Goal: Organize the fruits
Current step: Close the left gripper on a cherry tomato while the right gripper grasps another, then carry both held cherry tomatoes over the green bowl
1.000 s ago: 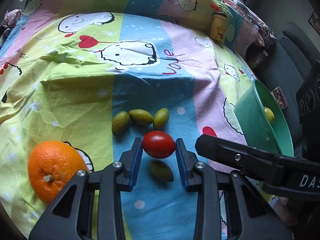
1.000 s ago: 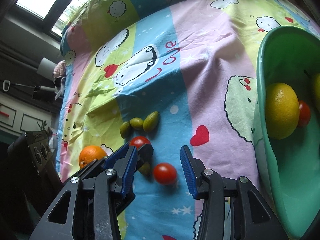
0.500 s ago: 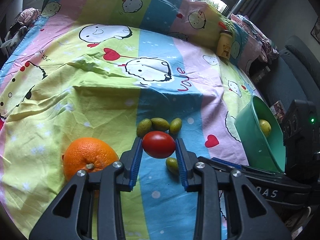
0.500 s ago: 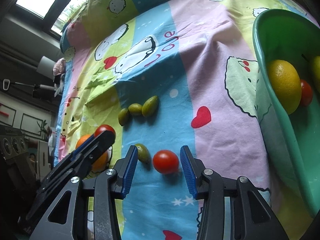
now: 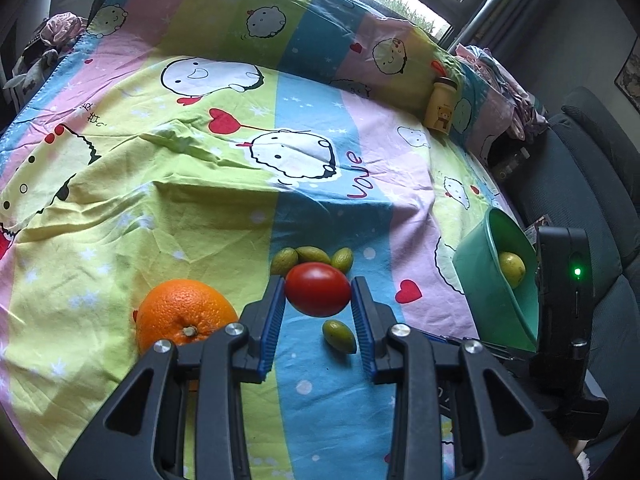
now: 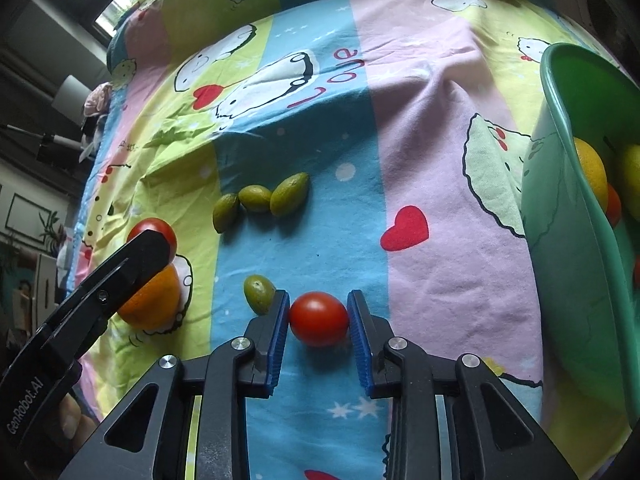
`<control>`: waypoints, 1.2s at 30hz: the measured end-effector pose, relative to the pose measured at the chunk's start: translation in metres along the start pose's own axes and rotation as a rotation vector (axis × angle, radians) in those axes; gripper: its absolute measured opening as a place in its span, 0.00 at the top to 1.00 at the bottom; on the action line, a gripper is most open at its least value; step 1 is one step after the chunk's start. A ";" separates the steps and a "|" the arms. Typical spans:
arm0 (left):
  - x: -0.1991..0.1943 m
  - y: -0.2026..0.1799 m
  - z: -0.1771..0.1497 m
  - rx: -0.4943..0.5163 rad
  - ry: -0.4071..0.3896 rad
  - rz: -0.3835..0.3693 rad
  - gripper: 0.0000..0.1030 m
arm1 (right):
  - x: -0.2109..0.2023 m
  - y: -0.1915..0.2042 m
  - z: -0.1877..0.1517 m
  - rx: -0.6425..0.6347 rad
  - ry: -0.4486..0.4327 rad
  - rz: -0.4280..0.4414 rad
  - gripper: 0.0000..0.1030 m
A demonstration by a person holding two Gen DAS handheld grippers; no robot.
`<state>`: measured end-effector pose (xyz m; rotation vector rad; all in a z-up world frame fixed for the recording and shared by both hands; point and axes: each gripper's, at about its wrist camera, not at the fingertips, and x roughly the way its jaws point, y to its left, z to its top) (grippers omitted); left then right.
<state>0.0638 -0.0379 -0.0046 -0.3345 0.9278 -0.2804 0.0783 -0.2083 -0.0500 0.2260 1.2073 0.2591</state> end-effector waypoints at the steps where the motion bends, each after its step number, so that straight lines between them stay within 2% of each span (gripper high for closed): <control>1: -0.001 0.000 0.000 0.000 -0.002 -0.002 0.68 | -0.002 0.000 0.000 -0.001 -0.008 -0.004 0.69; 6: -0.010 -0.005 0.000 0.011 -0.025 -0.022 0.68 | -0.022 -0.003 0.002 0.011 -0.071 0.063 0.69; 18: -0.023 -0.031 -0.001 0.075 -0.064 -0.061 0.68 | -0.077 -0.024 0.003 0.078 -0.273 0.149 0.69; 22: -0.026 -0.050 0.000 0.126 -0.073 -0.083 0.68 | -0.099 -0.037 0.001 0.130 -0.371 0.149 0.69; 25: -0.026 -0.071 0.009 0.179 -0.068 -0.105 0.68 | -0.119 -0.050 -0.003 0.185 -0.475 0.097 0.69; 28: -0.027 -0.094 0.019 0.235 -0.069 -0.122 0.68 | -0.135 -0.067 -0.004 0.231 -0.544 0.114 0.69; 32: -0.027 -0.123 0.021 0.320 -0.075 -0.155 0.68 | -0.148 -0.089 -0.007 0.289 -0.599 0.127 0.69; 36: -0.018 -0.136 0.014 0.340 -0.058 -0.211 0.68 | -0.150 -0.103 -0.011 0.339 -0.605 0.105 0.69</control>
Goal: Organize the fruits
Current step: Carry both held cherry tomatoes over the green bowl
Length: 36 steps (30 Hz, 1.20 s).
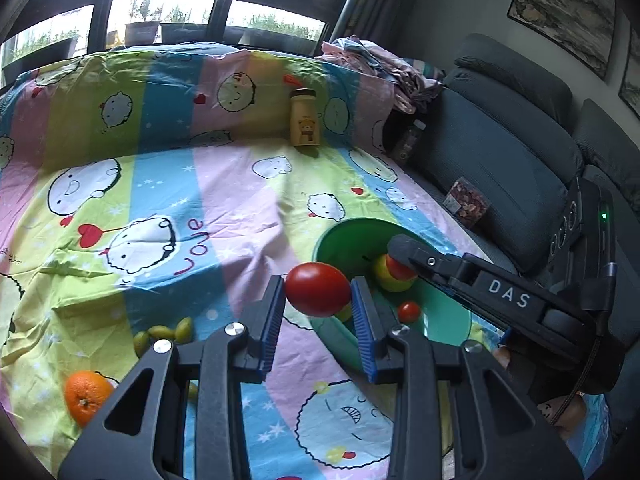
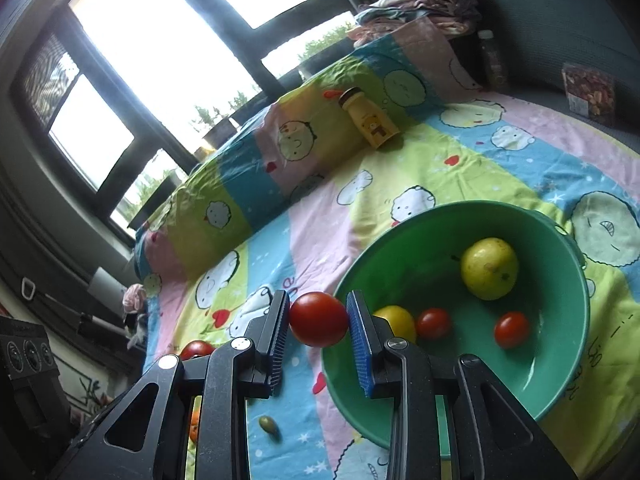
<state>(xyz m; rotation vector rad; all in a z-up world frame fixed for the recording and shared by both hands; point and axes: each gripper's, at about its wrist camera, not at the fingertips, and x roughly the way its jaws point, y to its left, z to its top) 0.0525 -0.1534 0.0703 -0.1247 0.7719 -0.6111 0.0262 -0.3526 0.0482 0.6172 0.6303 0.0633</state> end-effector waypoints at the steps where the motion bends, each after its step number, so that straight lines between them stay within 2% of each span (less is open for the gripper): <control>1: 0.006 -0.002 -0.002 0.005 0.014 -0.012 0.68 | 0.000 -0.002 0.000 0.008 0.000 -0.009 0.69; 6: 0.027 -0.018 -0.008 0.045 0.058 -0.054 0.68 | 0.001 -0.018 -0.001 0.068 0.023 -0.049 0.69; 15: 0.050 -0.027 -0.016 0.032 0.114 -0.127 0.68 | 0.009 -0.037 -0.004 0.134 0.079 -0.118 0.69; 21: 0.063 -0.031 -0.021 0.034 0.150 -0.139 0.68 | 0.016 -0.043 -0.006 0.151 0.120 -0.156 0.69; 36: 0.073 -0.033 -0.022 0.024 0.161 -0.172 0.68 | 0.022 -0.048 -0.007 0.147 0.155 -0.211 0.69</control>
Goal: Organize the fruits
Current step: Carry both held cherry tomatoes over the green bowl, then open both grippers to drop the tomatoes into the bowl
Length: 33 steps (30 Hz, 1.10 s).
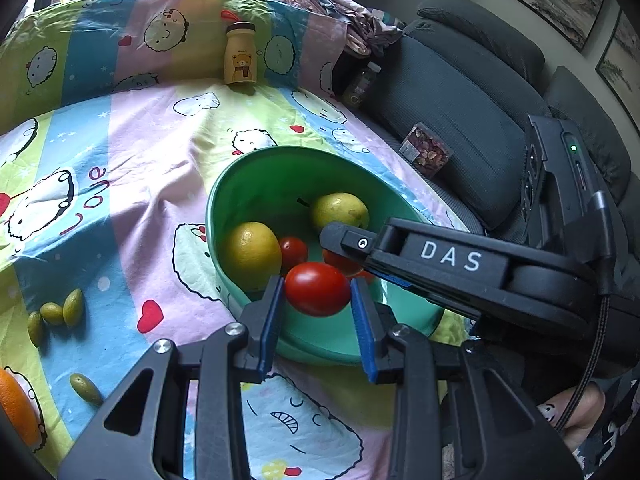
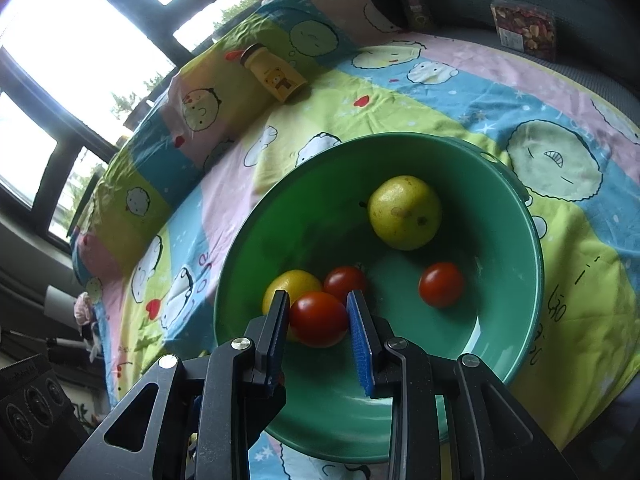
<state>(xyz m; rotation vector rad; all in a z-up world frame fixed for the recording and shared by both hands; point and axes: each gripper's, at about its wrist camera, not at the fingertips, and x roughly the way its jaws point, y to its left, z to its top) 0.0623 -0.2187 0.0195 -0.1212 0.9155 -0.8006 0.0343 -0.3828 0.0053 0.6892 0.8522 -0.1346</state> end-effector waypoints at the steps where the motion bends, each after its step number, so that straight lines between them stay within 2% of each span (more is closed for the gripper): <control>1: 0.001 0.000 0.001 -0.001 0.002 -0.002 0.68 | 0.000 0.000 0.000 0.001 0.000 -0.003 0.69; 12: 0.009 -0.004 -0.002 -0.007 0.002 -0.021 0.68 | 0.002 -0.005 0.002 0.010 0.003 -0.048 0.69; 19: 0.014 -0.006 -0.005 0.000 0.008 -0.003 0.68 | 0.005 -0.007 0.002 0.003 0.011 -0.067 0.69; 33: 0.015 0.000 -0.004 -0.031 0.004 -0.025 0.66 | 0.007 -0.005 0.001 -0.015 0.025 -0.071 0.69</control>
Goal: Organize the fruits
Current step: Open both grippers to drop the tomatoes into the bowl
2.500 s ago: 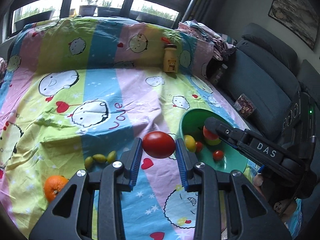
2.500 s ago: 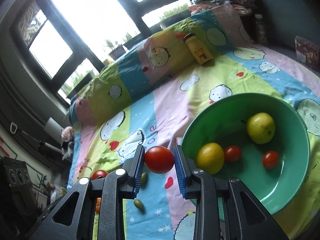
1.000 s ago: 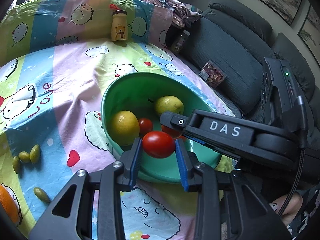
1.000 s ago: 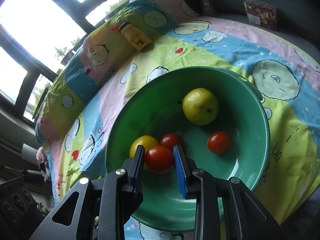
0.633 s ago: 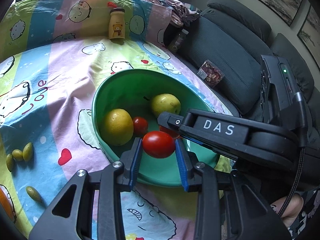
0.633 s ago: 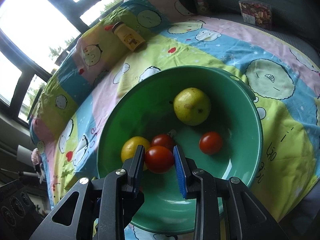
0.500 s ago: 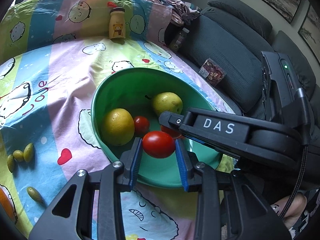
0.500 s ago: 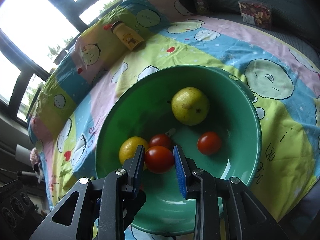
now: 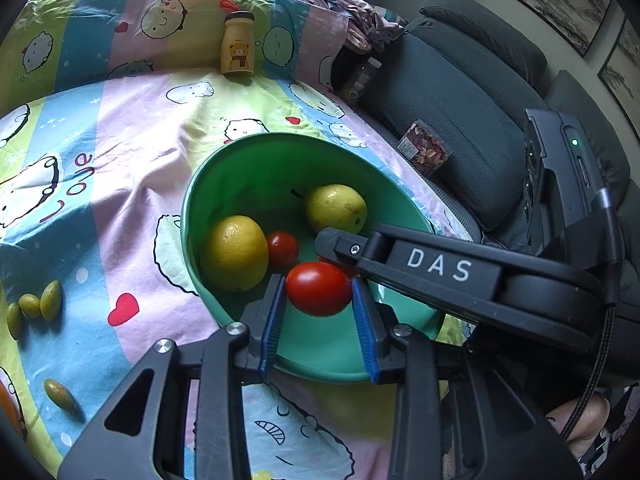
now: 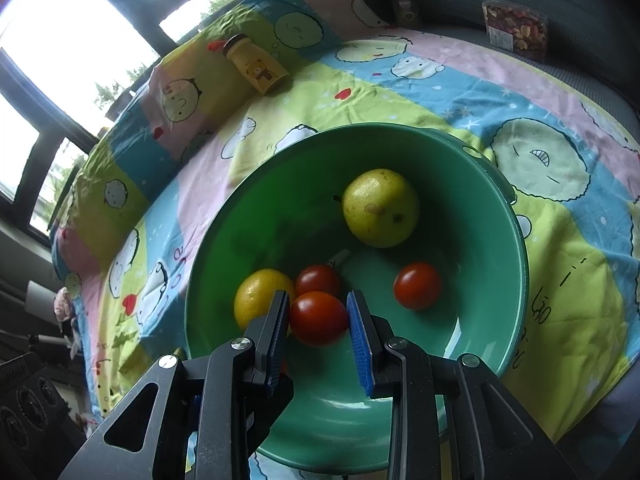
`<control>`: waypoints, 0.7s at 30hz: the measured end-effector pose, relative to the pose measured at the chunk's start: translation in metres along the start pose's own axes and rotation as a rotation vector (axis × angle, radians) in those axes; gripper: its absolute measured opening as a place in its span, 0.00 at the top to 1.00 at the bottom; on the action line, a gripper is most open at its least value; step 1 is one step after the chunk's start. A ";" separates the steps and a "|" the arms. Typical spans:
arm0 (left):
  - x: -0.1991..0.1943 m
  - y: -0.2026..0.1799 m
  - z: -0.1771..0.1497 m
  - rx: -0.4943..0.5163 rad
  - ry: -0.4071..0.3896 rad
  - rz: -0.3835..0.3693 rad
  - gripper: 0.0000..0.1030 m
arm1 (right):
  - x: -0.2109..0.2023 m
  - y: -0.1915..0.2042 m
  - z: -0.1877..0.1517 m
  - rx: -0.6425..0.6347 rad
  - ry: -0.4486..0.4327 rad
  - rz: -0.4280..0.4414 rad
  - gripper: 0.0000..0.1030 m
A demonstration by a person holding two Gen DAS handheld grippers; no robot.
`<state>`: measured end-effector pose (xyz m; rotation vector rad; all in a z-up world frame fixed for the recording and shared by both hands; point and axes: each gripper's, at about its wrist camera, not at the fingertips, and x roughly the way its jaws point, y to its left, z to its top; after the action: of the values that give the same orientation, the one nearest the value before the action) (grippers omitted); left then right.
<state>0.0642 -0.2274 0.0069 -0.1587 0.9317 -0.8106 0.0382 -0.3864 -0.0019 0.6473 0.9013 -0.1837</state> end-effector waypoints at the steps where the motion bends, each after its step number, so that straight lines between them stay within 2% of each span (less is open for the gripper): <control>1: -0.001 -0.001 0.000 0.000 -0.001 -0.002 0.67 | 0.000 0.000 0.000 0.002 -0.001 0.002 0.69; 5: -0.005 -0.003 -0.001 0.011 -0.018 -0.015 0.64 | -0.003 0.000 0.001 0.007 -0.010 0.022 0.68; 7: -0.008 -0.007 -0.001 0.026 -0.030 -0.011 0.55 | -0.004 0.000 0.001 0.008 -0.013 0.026 0.62; 9: -0.012 -0.009 -0.002 0.035 -0.044 -0.009 0.50 | -0.005 0.002 0.000 -0.005 -0.017 0.042 0.56; 15: -0.030 -0.007 0.003 0.023 -0.074 -0.021 0.43 | -0.016 0.007 -0.001 -0.022 -0.059 0.061 0.47; 19: -0.048 -0.001 0.004 0.015 -0.096 0.038 0.36 | -0.021 0.013 -0.001 -0.041 -0.076 0.083 0.46; 21: -0.059 0.005 0.004 -0.010 -0.101 0.093 0.35 | -0.023 0.017 -0.001 -0.056 -0.079 0.094 0.46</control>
<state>0.0509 -0.1845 0.0451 -0.1627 0.8420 -0.7058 0.0298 -0.3747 0.0230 0.6251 0.7961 -0.0993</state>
